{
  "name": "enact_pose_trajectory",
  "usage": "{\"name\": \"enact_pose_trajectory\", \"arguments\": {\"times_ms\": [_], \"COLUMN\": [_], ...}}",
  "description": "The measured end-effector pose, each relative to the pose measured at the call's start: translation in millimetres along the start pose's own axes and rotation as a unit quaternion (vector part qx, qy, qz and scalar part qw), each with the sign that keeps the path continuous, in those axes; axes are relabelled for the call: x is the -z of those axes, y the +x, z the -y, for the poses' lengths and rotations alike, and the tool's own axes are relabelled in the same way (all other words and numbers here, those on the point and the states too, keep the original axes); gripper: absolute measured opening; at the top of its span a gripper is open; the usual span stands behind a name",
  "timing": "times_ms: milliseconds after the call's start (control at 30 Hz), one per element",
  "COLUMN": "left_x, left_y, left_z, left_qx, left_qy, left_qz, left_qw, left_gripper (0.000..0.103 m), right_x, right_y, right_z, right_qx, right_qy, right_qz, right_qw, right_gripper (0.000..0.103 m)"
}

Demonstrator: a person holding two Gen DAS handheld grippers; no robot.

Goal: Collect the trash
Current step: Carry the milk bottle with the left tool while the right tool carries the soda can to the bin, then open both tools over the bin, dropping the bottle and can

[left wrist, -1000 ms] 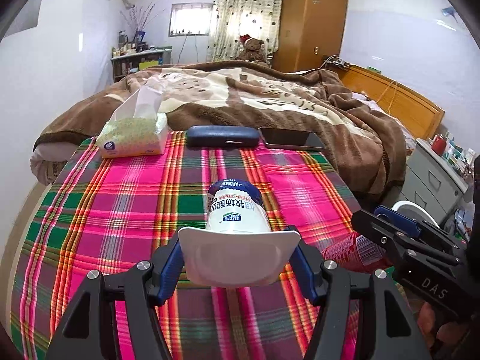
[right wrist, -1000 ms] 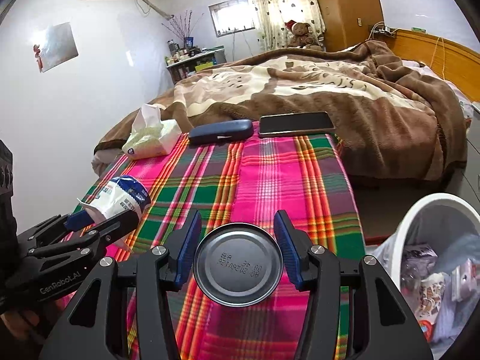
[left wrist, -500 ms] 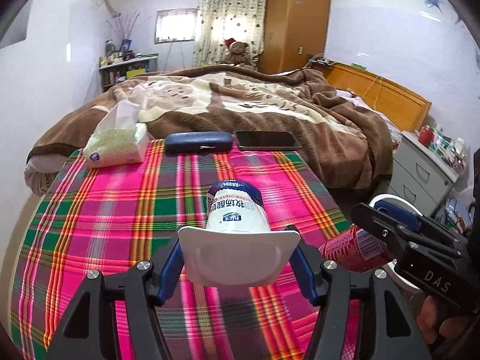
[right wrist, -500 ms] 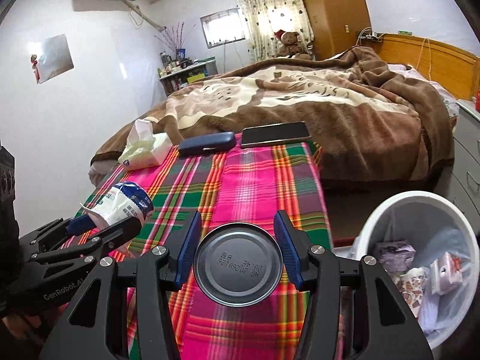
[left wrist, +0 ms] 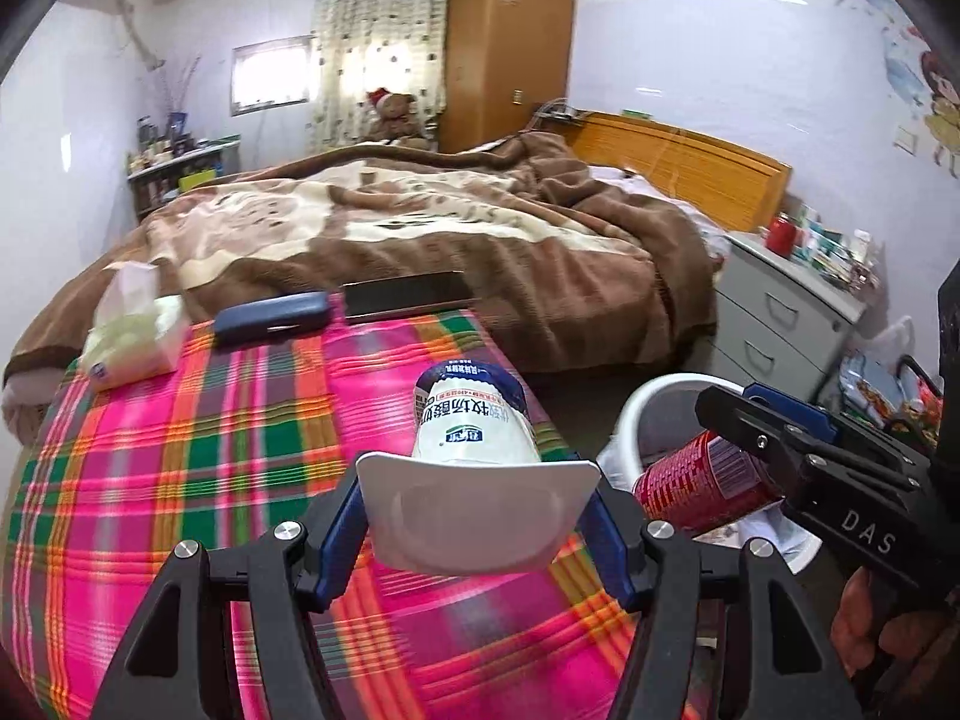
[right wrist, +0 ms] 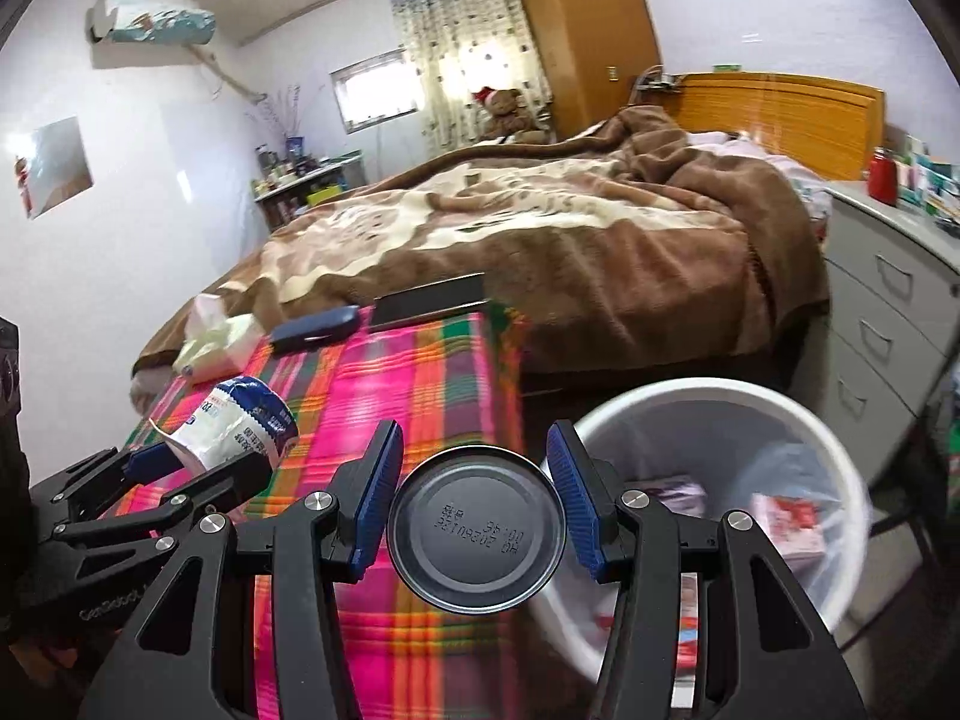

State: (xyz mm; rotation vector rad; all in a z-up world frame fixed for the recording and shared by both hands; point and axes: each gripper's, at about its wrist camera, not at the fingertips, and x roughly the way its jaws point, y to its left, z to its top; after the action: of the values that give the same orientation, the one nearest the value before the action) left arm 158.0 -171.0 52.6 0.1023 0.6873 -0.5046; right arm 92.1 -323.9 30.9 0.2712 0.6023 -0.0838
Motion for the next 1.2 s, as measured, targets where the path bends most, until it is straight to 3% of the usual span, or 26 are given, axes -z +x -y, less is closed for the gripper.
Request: {"name": "enact_pose_trajectory", "arguments": {"times_ms": [400,633,833,933,1000,1200], "left_x": [-4,-2,5,6,6,6], "left_y": [39,67,85,89,89,82], "left_z": [87,122,137,137,137,134], "left_qx": [0.070,0.098,0.101,0.103,0.098,0.097], "left_qy": [0.043,0.059,0.070,0.064,0.064,0.060], "left_qz": [-0.028,-0.053,-0.071,-0.077,-0.075,-0.065], "left_qw": [0.9962,0.9920,0.9899,0.9896,0.9903,0.9913], "left_gripper": [0.064,0.064,0.065,0.066,0.070,0.070], "right_x": [0,3,4,4,4,5], "right_y": [-7,4,6,5,3,-2], "right_z": [65,92,96,98,99,103], "right_qx": [0.065,0.074,0.061,0.074,0.077,0.075], "right_qy": [0.035,0.058,0.062,0.061,0.064,0.079], "right_qz": [-0.010,-0.040,-0.045,-0.039,-0.036,-0.028], "right_qw": [0.997,0.995,0.995,0.995,0.994,0.994], "right_gripper": [0.052,0.052,0.053,0.059,0.063,0.064]}}
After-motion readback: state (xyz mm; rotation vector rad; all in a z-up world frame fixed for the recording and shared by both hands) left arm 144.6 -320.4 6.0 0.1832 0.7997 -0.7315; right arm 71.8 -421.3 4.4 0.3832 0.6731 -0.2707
